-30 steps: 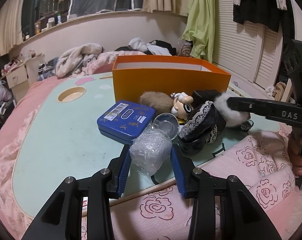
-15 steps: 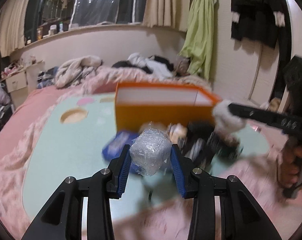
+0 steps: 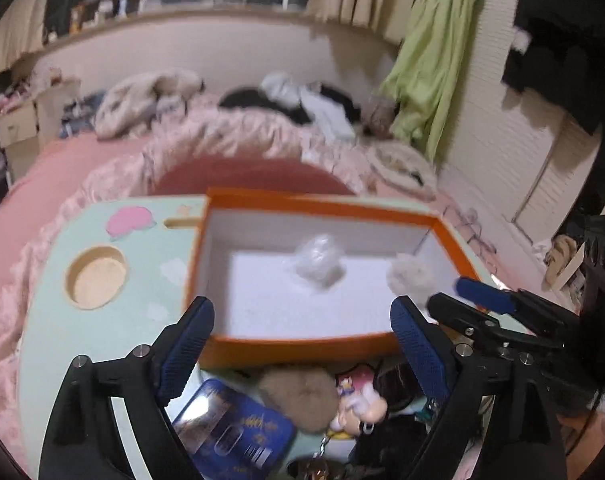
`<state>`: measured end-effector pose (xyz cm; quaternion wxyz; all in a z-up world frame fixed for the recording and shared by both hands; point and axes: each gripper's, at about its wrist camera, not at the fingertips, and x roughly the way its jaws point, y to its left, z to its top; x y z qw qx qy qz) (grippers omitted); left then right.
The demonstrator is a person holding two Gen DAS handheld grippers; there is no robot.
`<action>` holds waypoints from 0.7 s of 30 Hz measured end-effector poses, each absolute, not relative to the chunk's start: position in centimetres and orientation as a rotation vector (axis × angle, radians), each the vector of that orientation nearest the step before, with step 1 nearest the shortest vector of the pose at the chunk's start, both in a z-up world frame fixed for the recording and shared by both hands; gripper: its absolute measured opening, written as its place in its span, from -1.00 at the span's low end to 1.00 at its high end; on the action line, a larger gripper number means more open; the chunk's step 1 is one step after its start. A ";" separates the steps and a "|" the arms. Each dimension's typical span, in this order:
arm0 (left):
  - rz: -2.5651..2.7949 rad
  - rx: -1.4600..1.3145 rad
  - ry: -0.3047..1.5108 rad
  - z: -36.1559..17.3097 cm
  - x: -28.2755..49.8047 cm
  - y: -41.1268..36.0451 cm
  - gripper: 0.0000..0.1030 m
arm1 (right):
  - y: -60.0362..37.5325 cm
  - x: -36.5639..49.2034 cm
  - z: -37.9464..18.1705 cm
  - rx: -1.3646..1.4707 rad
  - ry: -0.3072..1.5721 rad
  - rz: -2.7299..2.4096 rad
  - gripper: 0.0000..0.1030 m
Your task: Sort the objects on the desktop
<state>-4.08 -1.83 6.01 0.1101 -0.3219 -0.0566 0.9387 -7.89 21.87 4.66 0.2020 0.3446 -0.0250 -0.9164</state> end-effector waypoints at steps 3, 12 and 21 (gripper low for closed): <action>2.828 -0.833 -0.157 7.3 -0.6 -3.2 0.76 | 23.7 -5.3 5.5 0.855 -0.104 -2.630 0.23; 2.891 -1.001 -0.055 2.1 7.3 -6.2 0.89 | 27.3 1.6 4.8 0.905 -0.052 -2.668 0.49; 2.926 -1.092 0.072 -1.7 7.3 -5.3 1.00 | 27.9 2.3 -0.9 1.096 0.100 -2.740 0.71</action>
